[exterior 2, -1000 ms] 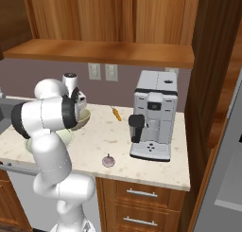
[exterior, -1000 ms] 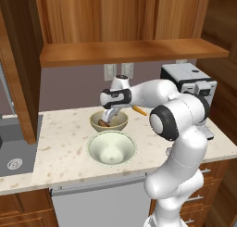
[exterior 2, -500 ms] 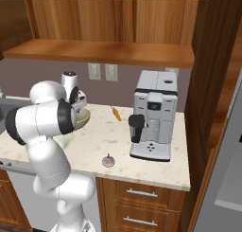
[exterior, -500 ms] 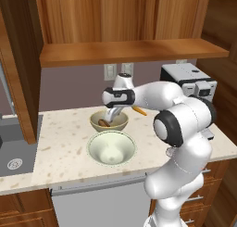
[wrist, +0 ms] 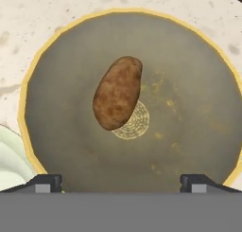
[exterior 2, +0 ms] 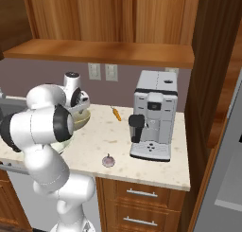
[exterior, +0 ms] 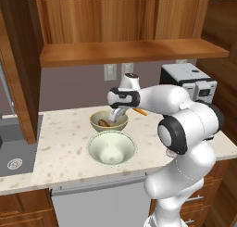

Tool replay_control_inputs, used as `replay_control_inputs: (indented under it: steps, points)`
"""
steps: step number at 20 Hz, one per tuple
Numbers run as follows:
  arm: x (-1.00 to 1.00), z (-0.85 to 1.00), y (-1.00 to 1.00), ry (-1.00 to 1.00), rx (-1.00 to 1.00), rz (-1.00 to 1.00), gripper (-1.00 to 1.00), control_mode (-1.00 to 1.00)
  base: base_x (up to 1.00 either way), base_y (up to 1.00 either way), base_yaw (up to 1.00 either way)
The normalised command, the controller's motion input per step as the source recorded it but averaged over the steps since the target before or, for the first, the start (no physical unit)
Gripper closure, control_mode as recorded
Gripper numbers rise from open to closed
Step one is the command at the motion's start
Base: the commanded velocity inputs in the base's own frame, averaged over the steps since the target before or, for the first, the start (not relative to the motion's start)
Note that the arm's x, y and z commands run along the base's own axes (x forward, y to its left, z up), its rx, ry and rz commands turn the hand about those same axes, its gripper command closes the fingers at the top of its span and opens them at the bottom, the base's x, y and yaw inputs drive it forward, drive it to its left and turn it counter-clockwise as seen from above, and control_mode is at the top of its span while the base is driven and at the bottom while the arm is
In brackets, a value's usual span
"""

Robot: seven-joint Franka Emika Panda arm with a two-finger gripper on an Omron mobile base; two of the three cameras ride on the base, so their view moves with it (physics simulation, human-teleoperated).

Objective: Pick both bowls and place them on the counter. Then place the potato in one bowl and place the garlic in the other bowl.

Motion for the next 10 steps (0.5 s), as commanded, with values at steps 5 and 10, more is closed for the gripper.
replay_control_inputs:
  steps: [5, 10]
  points:
    - [-0.14, 0.13, -0.13, -0.12, 0.06, -0.13, -1.00, -1.00, 0.00, 0.00, 0.00]
    - [-0.18, 0.17, -0.18, -0.11, 0.02, -0.17, -1.00, -1.00, 0.00, 0.00, 0.00]
